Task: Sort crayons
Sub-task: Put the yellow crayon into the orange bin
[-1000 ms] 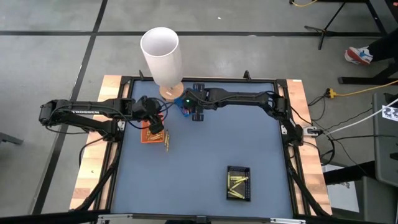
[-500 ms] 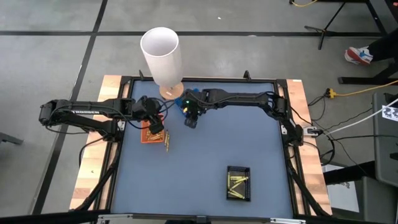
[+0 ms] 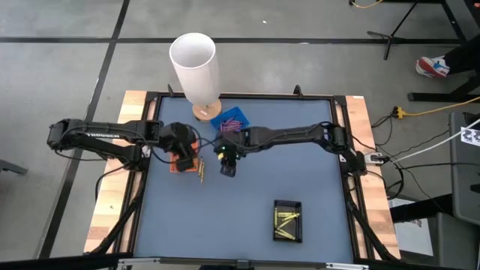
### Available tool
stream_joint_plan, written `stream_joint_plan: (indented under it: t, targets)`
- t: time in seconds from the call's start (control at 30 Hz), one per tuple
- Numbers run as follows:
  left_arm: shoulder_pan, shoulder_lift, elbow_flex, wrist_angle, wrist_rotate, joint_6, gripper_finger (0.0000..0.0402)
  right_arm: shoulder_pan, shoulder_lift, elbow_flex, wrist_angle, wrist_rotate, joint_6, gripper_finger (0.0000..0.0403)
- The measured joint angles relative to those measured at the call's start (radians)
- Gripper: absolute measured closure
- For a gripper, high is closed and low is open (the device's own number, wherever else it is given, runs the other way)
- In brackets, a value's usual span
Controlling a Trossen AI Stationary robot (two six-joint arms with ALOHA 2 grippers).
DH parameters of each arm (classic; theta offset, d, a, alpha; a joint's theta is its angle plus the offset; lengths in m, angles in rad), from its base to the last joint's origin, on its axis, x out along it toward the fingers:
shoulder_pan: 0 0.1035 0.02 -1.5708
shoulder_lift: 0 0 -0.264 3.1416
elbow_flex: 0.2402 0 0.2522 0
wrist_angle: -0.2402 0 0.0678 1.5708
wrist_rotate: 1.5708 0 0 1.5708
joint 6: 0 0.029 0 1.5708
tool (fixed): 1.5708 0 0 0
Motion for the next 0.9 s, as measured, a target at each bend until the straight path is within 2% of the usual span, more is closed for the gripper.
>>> stream_joint_plan:
  t: [0.13, 0.27, 0.33, 0.5, 0.6, 0.9]
  targets:
    - [-0.093, 0.000, 0.000, 0.000, 0.132, -0.070, 0.0319, 0.034, 0.000, 0.000, -0.017, -0.001, -0.001, 0.0207]
    - [-0.215, 0.000, 0.000, 0.000, 0.158, -0.188, 0.0319, 0.057, 0.000, 0.000, -0.047, -0.001, -0.001, 0.0207]
    - [-0.277, 0.001, 0.000, 0.000, 0.123, -0.284, 0.0319, 0.067, 0.000, 0.000, -0.067, -0.001, -0.002, 0.0207]
    - [-0.406, 0.007, 0.000, 0.015, -0.070, -0.631, 0.0319, 0.075, 0.000, 0.000, -0.109, 0.011, -0.002, 0.0207]
    - [-0.468, 0.022, 0.000, 0.024, -0.141, -0.795, 0.0319, 0.074, 0.000, 0.000, -0.131, 0.040, -0.002, 0.0207]
    - [-0.586, 0.083, 0.000, 0.028, -0.166, -0.911, 0.0319, 0.073, -0.001, 0.000, -0.248, 0.220, 0.015, 0.0207]
